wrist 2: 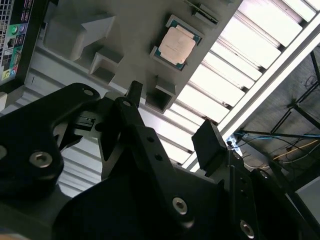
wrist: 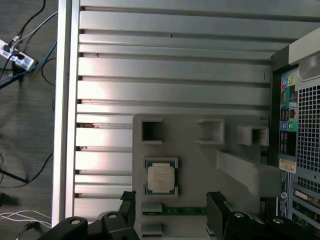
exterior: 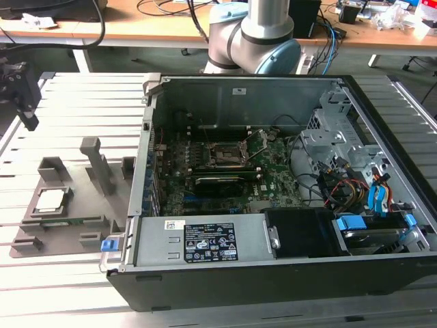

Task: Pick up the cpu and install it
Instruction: 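Pick up the cpu and move it towards the insertion slot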

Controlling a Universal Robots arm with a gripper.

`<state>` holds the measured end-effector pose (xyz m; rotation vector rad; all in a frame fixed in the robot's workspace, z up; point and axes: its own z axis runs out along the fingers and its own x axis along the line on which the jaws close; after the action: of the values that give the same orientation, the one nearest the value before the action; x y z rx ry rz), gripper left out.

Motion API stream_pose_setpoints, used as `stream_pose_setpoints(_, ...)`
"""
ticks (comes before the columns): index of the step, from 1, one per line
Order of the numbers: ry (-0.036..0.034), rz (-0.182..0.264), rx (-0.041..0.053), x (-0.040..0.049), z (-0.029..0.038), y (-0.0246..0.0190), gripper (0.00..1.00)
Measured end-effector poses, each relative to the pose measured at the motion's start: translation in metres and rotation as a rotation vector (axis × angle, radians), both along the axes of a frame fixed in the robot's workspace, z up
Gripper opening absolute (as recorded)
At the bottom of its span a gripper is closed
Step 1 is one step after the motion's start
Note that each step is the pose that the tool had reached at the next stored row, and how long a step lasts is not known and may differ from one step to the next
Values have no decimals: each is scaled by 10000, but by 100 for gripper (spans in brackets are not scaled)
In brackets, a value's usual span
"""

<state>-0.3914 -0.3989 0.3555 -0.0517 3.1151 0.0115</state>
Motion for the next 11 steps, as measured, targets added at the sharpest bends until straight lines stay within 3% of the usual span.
stream_pose_setpoints(11,1,1,-1,0,-110,0,68)
